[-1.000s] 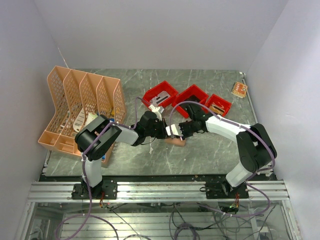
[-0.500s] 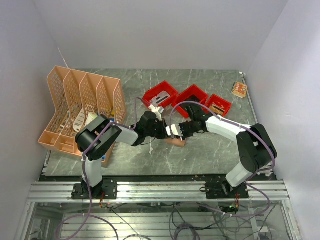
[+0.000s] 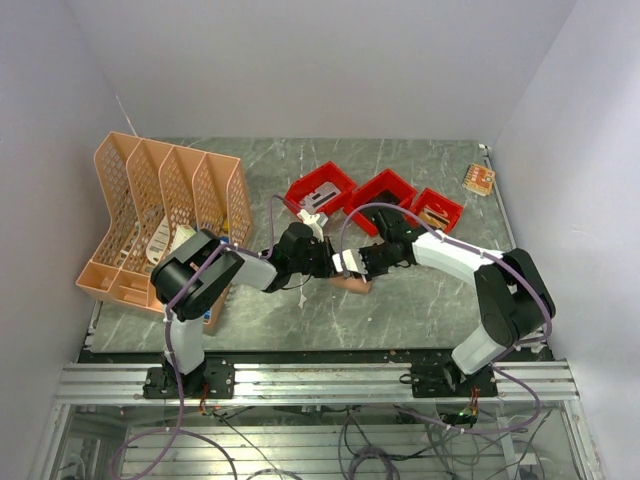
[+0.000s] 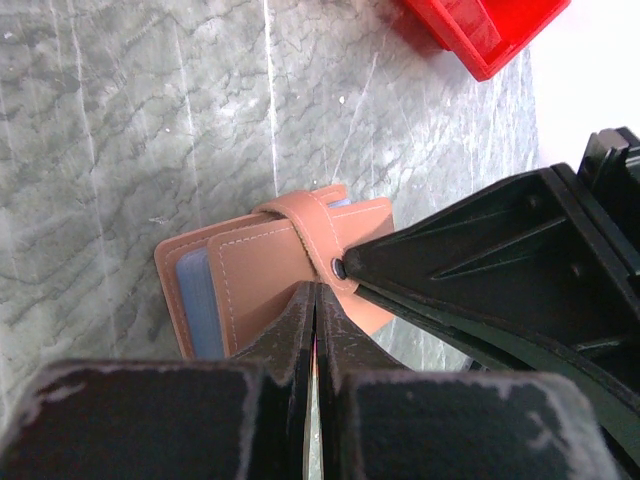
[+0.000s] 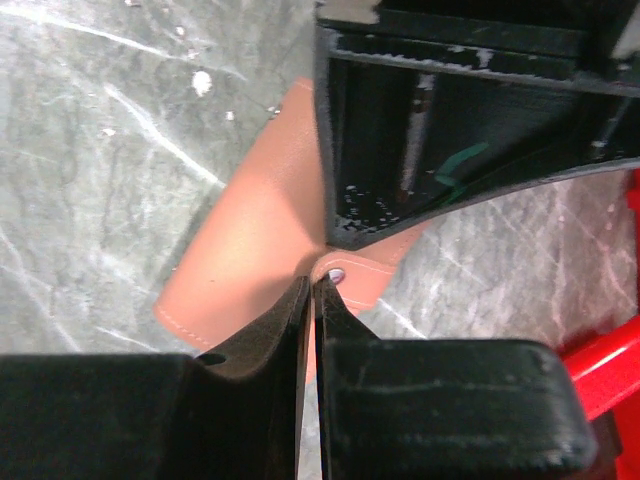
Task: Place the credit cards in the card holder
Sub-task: Close the card holder at the center of the board.
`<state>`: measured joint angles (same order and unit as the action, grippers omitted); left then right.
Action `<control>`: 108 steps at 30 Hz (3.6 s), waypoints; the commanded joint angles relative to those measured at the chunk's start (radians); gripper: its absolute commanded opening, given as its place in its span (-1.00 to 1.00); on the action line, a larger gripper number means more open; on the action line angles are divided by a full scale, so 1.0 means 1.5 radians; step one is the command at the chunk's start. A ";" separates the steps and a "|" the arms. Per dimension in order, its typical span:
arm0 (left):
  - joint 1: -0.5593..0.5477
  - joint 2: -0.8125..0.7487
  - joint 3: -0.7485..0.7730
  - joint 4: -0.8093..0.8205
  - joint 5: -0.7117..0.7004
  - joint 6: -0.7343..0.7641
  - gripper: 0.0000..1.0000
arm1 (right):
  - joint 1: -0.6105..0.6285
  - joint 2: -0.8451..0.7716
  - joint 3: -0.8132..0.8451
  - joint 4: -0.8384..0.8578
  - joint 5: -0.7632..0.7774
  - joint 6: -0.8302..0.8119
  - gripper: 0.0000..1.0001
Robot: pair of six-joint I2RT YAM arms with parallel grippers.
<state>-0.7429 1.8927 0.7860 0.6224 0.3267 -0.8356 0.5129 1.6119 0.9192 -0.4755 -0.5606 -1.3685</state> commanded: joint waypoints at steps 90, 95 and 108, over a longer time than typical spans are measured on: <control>-0.012 0.109 -0.052 0.055 0.021 -0.018 -0.86 | 0.013 0.097 0.095 -0.160 -0.022 0.066 -0.95; -0.011 0.111 -0.058 0.040 0.011 -0.015 -0.86 | 0.007 0.087 0.106 -0.175 -0.035 0.060 -0.94; -0.006 0.120 -0.055 0.028 0.005 -0.008 -0.86 | -0.043 0.055 0.144 -0.225 -0.083 0.038 -0.90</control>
<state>-0.7429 1.9903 0.7448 0.8734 0.3603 -0.9199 0.4850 1.7195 1.0958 -0.7753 -0.6399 -1.2957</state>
